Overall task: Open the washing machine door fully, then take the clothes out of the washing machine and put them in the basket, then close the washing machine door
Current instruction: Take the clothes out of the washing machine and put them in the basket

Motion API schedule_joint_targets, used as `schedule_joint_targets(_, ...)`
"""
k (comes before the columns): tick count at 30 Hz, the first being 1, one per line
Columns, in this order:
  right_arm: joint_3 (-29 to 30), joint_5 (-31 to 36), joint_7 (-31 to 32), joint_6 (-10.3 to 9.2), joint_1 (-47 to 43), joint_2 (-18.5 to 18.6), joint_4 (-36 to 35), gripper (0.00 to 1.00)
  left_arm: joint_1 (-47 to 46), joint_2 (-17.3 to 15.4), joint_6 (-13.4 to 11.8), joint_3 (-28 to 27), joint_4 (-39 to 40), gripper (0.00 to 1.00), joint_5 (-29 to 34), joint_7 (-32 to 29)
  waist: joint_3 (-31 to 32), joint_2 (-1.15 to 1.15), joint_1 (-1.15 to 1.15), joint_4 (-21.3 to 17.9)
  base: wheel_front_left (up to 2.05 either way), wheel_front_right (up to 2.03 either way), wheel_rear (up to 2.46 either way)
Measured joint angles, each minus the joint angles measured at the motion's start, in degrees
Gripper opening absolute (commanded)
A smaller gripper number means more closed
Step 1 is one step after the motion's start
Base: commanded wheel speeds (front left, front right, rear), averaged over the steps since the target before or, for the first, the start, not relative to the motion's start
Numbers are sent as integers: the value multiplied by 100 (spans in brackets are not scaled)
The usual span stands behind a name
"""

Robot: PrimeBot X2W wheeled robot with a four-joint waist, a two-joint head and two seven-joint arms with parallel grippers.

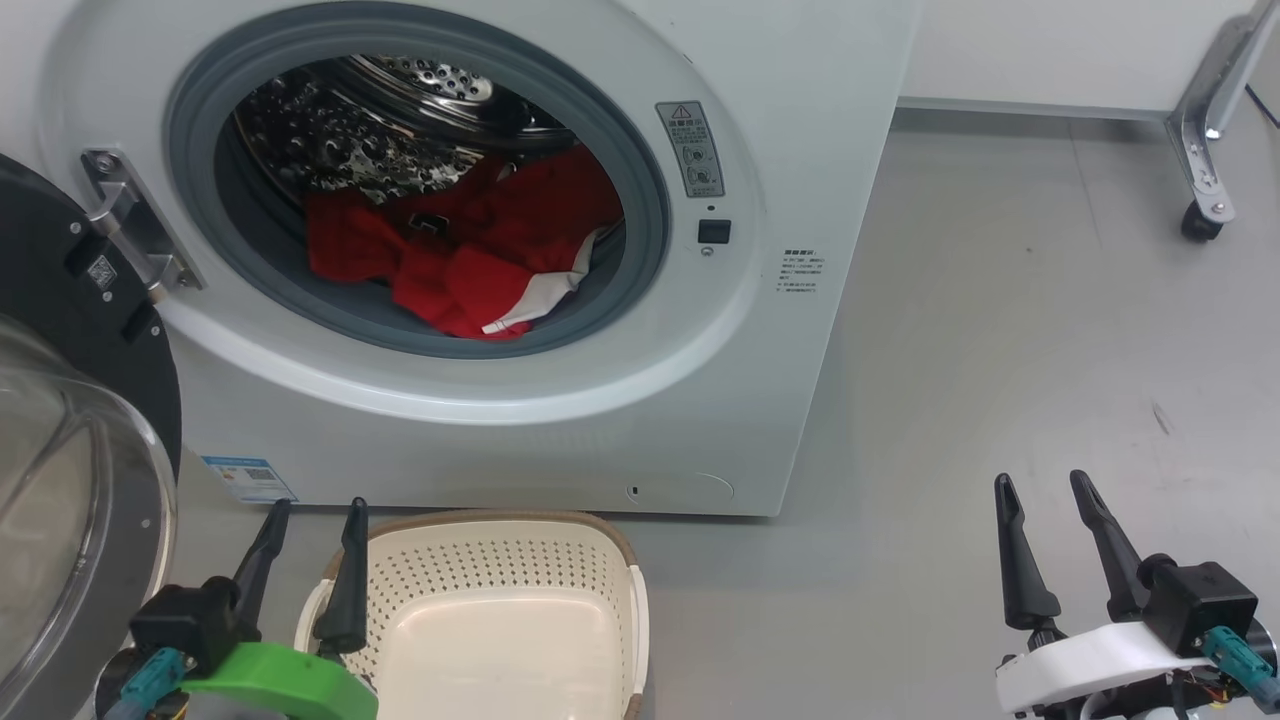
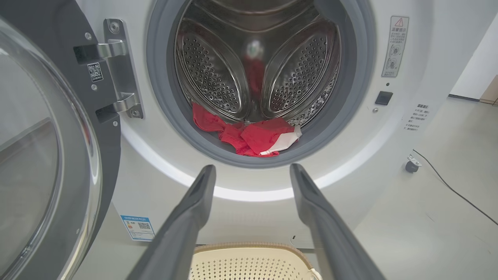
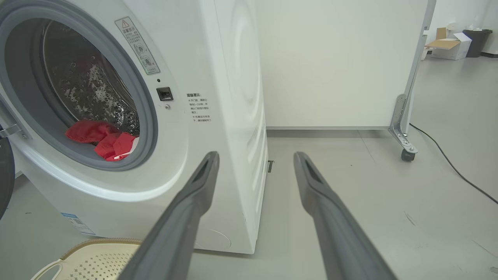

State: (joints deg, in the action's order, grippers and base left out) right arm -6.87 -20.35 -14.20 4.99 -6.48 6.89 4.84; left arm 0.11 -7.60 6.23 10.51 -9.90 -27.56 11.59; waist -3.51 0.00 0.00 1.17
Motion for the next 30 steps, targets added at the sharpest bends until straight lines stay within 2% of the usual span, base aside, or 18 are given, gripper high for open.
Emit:
schedule_joint_targets(12, -89, 78, 0, -1, 27, -63, -112, 100, -166, -89, -169, -210, 157, 100, -109, -287, -557, 0, 0, -370, 0, 0, 0)
schedule_joint_targets(22, -254, 141, -1, 0, 389, -159, -272, 100, -1092, -376, -249, -305, 202, 100, -85, -766, -1164, 0, 0, -885, 0, 0, 0)
schedule_joint_targets(30, -454, 142, -7, 24, 594, -296, -278, 100, -2087, -646, -506, -579, -58, 100, -85, -1445, -1712, 0, 0, -1471, 0, 0, 0)
